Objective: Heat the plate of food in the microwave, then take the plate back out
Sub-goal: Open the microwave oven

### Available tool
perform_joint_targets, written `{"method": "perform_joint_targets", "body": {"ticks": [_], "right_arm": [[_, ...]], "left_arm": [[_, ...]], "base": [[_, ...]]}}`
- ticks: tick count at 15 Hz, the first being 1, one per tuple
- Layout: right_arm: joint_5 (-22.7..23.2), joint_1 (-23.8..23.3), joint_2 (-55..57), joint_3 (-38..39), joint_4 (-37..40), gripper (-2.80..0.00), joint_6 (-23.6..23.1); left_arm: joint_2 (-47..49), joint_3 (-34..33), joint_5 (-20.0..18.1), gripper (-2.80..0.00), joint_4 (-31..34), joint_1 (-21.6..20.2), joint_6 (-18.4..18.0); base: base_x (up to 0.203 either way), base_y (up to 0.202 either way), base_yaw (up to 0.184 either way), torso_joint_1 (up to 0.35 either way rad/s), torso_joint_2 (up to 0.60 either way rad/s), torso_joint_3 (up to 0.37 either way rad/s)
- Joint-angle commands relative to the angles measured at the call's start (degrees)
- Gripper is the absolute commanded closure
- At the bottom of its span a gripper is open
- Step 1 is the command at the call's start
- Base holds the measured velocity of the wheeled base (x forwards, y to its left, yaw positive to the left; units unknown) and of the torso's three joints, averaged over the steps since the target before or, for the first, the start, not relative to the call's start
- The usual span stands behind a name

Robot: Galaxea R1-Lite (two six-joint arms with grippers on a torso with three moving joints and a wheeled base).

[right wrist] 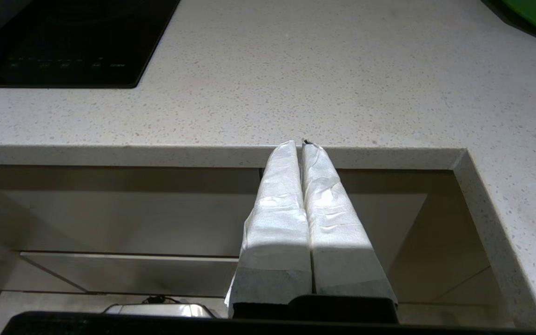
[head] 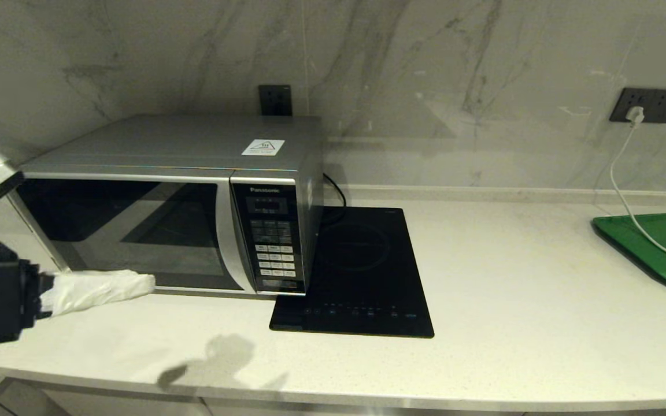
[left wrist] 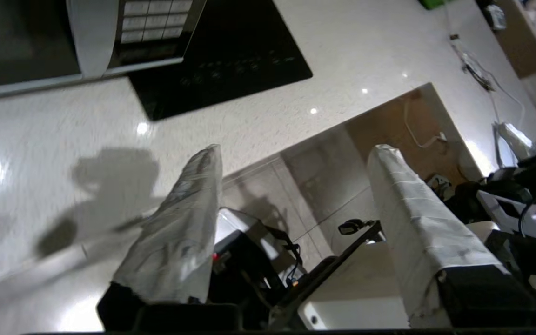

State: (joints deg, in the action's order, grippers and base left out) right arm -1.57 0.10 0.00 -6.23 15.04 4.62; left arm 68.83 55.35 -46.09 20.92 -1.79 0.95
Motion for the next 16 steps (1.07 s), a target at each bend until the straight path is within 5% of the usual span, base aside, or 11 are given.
{"method": "perform_joint_targets", "body": {"ticks": [1, 3, 8, 16], "right_arm": [[0.0, 0.0, 0.0, 0.0, 0.1, 0.0, 0.0], [-0.1, 0.0, 0.0, 0.0, 0.1, 0.0, 0.0], [0.0, 0.0, 0.0, 0.0, 0.1, 0.0, 0.0], [0.0, 0.0, 0.0, 0.0, 0.1, 0.0, 0.0]], "left_arm": [[12.9, 0.2, -9.2, -2.8, -2.7, -4.8, -9.4], [16.8, -1.0, -16.8, -2.8, -4.3, -5.9, -19.5], [27.0, -1.8, -18.5, -2.8, -5.4, -3.6, -32.4], [36.5, 4.1, -21.1, -2.8, -13.0, -3.2, -34.3]], "base": [[0.0, 0.0, 0.0, 0.0, 0.0, 0.0], [0.0, 0.0, 0.0, 0.0, 0.0, 0.0], [0.0, 0.0, 0.0, 0.0, 0.0, 0.0], [0.0, 0.0, 0.0, 0.0, 0.0, 0.0]]}}
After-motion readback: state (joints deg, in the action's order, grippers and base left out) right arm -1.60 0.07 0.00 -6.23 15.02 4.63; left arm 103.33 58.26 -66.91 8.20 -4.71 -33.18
